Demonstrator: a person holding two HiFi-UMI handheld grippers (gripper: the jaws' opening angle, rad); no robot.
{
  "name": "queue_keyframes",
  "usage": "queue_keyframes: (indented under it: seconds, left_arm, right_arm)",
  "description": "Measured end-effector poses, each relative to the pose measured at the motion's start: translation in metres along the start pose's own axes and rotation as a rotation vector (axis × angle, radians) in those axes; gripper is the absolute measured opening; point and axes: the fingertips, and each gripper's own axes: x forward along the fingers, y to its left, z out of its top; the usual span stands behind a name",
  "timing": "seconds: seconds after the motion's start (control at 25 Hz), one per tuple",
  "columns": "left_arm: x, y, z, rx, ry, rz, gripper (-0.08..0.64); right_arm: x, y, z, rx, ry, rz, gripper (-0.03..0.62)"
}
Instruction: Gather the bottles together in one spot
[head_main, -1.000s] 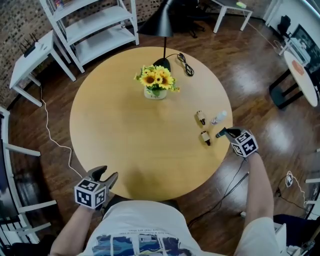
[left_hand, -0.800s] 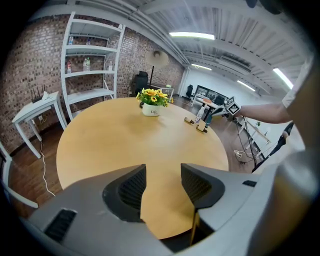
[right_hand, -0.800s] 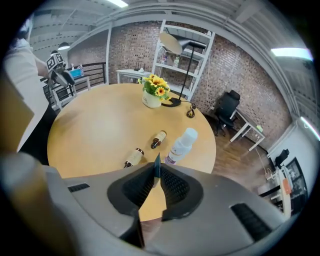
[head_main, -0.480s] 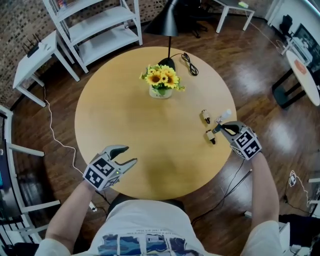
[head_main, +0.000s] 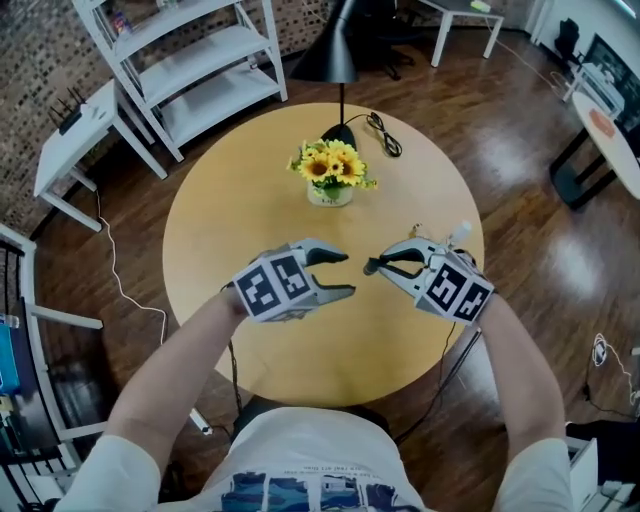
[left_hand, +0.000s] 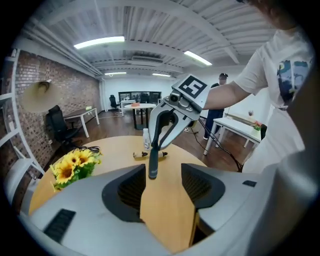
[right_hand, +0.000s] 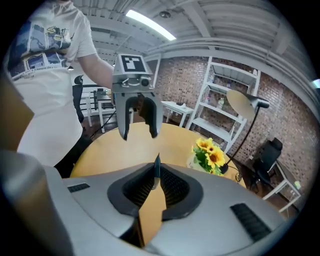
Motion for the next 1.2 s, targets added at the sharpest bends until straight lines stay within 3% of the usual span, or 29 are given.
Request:
queue_keyframes:
  seconds: [0.2, 0.36, 0.6, 0.88, 1.04, 1.2]
  left_arm:
    - [0.024, 0.009, 0.001, 0.068, 0.039, -0.007, 0.22]
    - [0.025, 0.018, -0.001, 0.1, 0.048, 0.026, 0.113]
    - [0.023, 0.031, -0.009, 0.114, 0.054, 0.043, 0.074]
    - [0.005, 0.099, -0.037, 0.005, 0.082, 0.173, 0.067]
    - [-0.003, 0.139, -0.063, -0.052, 0.11, 0.225, 0.067]
    - [0.006, 0.168, -0.083, -0.113, 0.079, 0.22, 0.067]
  right_arm:
    - [0.019, 0.007, 0.03, -0.025, -0.045, 0.044, 0.055]
    - [0.025, 0.008, 0.035, -0.022, -0.051, 0.049, 0.054]
    - [0.033, -0.002, 0.034, 0.014, -0.068, 0.002, 0.062]
    - [0.022, -0.017, 0.005, 0.211, -0.105, -0.139, 0.115]
    - [0.001, 0.005, -0.027, 0.328, -0.105, -0.207, 0.115]
    - [-0.021, 0.039, -0.061, 0.477, -0.087, -0.282, 0.115]
